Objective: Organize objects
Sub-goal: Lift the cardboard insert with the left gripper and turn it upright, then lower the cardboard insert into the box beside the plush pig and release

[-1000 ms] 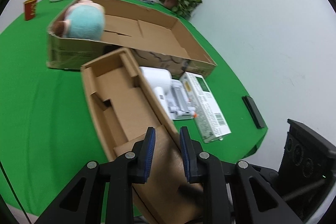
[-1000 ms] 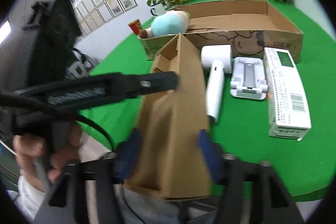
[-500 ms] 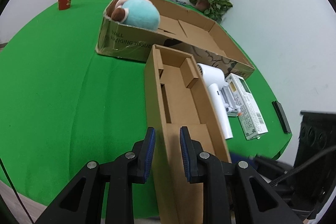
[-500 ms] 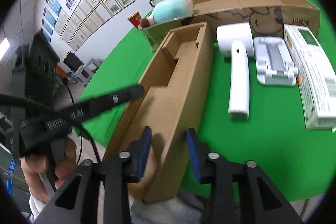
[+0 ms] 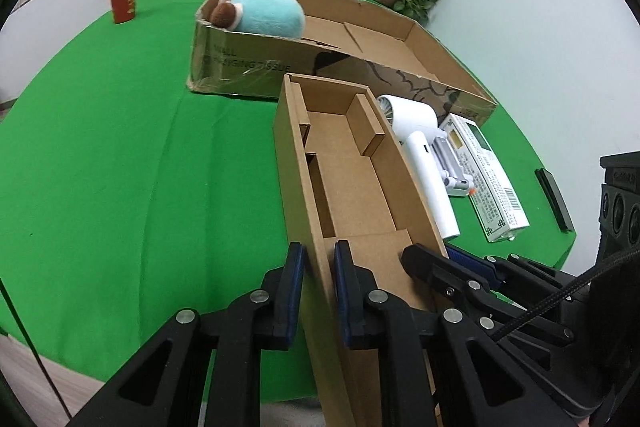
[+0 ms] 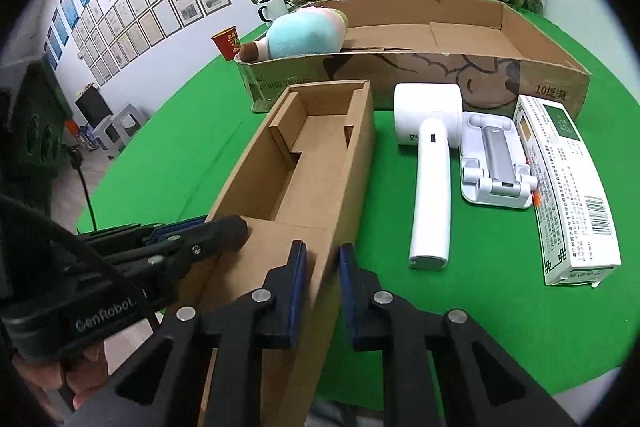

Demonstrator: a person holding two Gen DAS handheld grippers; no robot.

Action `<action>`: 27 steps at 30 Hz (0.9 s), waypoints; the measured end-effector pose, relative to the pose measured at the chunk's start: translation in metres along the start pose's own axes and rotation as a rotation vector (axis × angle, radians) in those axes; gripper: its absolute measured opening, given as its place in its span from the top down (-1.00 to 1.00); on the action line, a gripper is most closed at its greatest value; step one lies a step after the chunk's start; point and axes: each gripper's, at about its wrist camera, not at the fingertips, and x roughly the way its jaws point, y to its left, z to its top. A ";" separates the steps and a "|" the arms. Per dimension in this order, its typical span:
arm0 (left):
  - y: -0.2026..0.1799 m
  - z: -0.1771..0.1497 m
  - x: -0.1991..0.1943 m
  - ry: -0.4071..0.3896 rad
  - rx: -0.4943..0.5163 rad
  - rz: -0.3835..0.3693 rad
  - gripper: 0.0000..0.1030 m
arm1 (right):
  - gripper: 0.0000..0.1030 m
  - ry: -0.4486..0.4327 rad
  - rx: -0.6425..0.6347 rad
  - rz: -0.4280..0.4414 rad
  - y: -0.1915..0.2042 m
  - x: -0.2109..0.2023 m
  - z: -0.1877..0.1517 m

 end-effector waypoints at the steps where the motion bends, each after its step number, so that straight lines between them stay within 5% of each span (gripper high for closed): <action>1: 0.000 0.000 0.000 0.000 -0.002 0.010 0.76 | 0.74 0.000 -0.002 -0.005 0.001 0.001 0.001; 14: -0.007 0.021 -0.056 -0.169 0.006 0.064 0.79 | 0.76 -0.129 -0.036 0.060 0.016 -0.023 0.024; 27: -0.059 0.107 -0.074 -0.304 0.123 0.029 0.81 | 0.76 -0.325 -0.079 0.001 -0.009 -0.061 0.082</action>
